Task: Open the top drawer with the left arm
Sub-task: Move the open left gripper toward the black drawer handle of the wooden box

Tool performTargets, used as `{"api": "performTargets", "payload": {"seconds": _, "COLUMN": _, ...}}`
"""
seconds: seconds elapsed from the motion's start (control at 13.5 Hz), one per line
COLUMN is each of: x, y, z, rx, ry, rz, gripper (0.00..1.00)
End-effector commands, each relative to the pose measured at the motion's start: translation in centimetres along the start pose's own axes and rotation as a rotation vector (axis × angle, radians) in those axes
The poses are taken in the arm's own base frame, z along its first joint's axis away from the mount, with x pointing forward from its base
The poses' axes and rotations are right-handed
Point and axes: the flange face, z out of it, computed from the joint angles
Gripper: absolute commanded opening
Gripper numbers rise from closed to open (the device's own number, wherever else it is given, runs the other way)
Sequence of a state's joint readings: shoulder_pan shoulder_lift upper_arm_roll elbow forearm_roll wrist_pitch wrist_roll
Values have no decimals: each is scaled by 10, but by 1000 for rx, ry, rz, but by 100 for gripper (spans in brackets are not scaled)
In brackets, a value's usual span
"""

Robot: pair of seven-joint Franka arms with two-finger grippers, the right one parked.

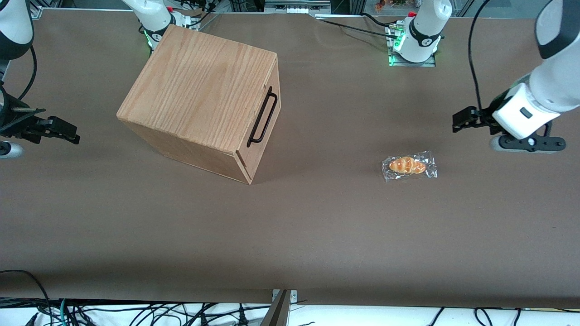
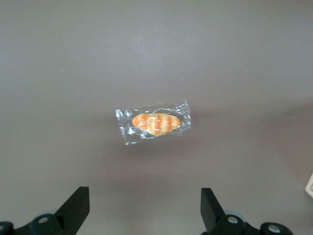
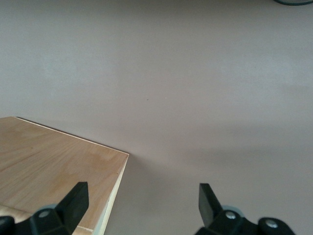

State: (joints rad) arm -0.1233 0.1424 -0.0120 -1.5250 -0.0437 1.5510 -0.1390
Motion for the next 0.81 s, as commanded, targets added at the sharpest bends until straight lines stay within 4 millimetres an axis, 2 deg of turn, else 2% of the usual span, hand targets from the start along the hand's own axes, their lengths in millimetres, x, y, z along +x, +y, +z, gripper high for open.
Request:
{"api": "performTargets", "payload": {"seconds": 0.0, "x": -3, "y": 24, "z": -4, "rx": -16, "ry": -2, "rz": -40, "gripper": 100}}
{"api": "performTargets", "payload": {"seconds": 0.15, "x": -7, "y": 40, "z": -3, "rx": -17, "ry": -4, "rz": -38, "gripper": 100}}
{"api": "performTargets", "payload": {"seconds": 0.37, "x": -18, "y": 84, "z": 0, "rx": -16, "ry": -9, "rz": -45, "gripper": 100}}
{"api": "performTargets", "payload": {"seconds": 0.59, "x": -22, "y": 113, "z": 8, "rx": -62, "ry": -38, "rz": -75, "gripper": 100}}
{"api": "performTargets", "payload": {"seconds": 0.74, "x": -32, "y": 140, "z": 9, "rx": -67, "ry": -46, "rz": -71, "gripper": 100}}
